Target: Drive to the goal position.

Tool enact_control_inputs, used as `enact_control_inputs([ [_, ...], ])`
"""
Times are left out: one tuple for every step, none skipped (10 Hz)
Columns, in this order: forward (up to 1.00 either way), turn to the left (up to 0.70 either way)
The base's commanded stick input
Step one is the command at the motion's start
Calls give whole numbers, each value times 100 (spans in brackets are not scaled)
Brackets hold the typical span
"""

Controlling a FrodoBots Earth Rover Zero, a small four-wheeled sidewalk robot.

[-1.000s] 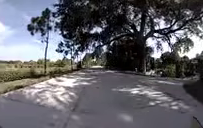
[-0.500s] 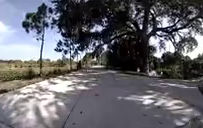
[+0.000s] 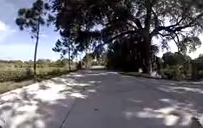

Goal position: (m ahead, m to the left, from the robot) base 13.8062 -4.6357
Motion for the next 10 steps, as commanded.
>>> enact_control_inputs([
  [85, 0],
  [85, 0],
  [85, 0],
  [85, 0],
  [85, 0],
  [85, 0],
  [85, 0],
  [85, 0],
  [85, 0],
  [85, 0],
])
